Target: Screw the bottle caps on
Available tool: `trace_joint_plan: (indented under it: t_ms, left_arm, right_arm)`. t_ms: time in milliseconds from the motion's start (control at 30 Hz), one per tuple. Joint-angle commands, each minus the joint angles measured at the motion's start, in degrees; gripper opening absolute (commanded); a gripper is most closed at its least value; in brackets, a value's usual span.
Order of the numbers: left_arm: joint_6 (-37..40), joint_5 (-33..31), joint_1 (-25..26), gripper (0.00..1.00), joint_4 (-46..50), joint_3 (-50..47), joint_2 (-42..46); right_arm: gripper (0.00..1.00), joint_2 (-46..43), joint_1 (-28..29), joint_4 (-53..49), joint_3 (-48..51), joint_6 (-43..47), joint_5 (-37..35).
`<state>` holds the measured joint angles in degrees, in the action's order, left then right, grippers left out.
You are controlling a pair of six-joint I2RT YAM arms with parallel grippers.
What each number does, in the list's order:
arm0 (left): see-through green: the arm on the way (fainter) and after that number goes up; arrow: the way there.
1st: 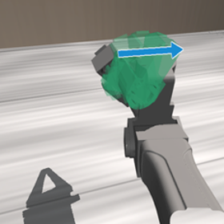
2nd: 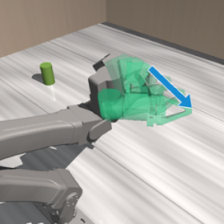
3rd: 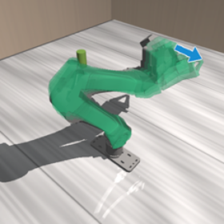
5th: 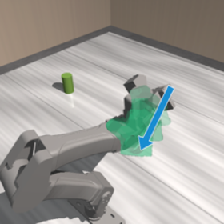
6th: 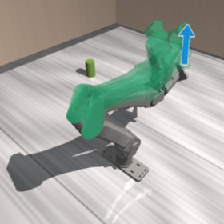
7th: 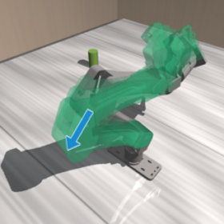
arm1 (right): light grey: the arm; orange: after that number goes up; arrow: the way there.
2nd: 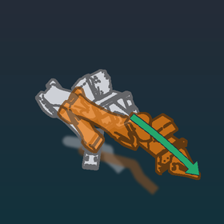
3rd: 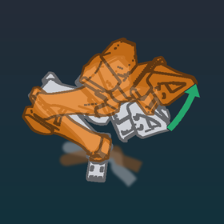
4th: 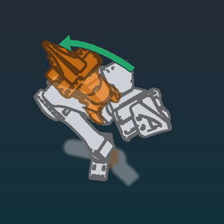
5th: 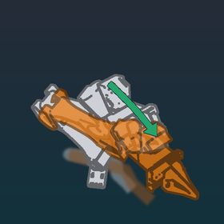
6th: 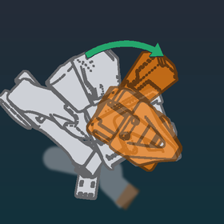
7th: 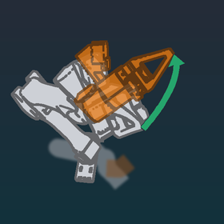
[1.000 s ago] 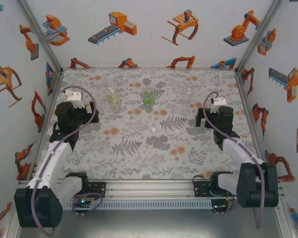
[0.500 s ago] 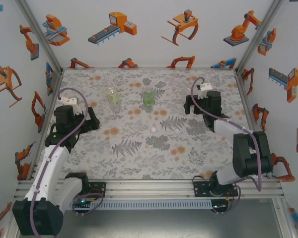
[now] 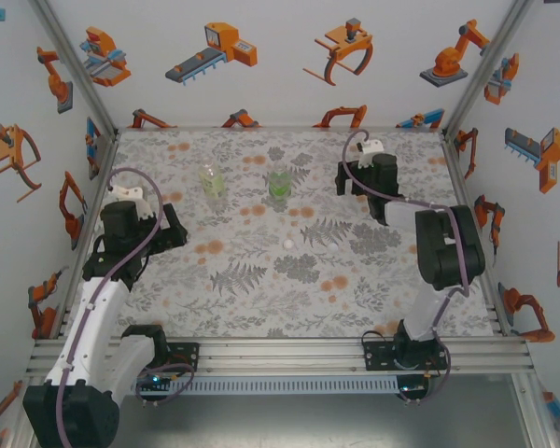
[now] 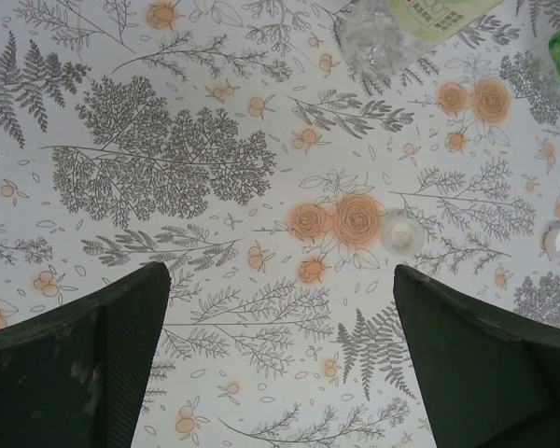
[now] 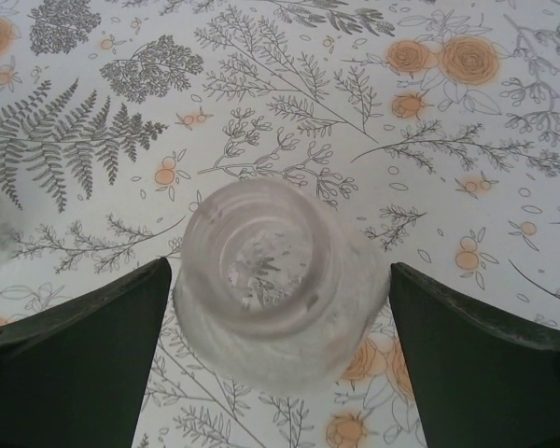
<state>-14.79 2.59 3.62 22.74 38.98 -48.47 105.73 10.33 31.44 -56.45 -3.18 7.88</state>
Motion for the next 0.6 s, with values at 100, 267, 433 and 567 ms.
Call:
trace_joint_plan:
  t_ms: [100, 267, 433, 567]
  left_arm:
    - [-1.8, -1.3, 0.1, 0.97, 3.4, 1.3, -0.2]
    - [-2.5, -1.1, 0.2, 0.97, 3.6, 1.7, -1.2]
    - [-4.0, -0.7, 0.2, 0.97, 6.2, 3.5, -2.5]
    - [-3.1, 6.8, 0.7, 0.97, 6.4, 4.8, -1.9]
  right_arm:
    - [0.76, 3.1, 1.0, 3.4, -3.2, -0.9, -1.4]
    - [0.59, 2.1, 1.3, 3.4, -1.8, -0.6, -0.9]
    - [0.50, -3.6, 2.4, -2.6, -0.3, 2.3, -1.2]
    - [0.48, -12.1, 4.0, -12.5, 1.5, 2.8, -1.9]
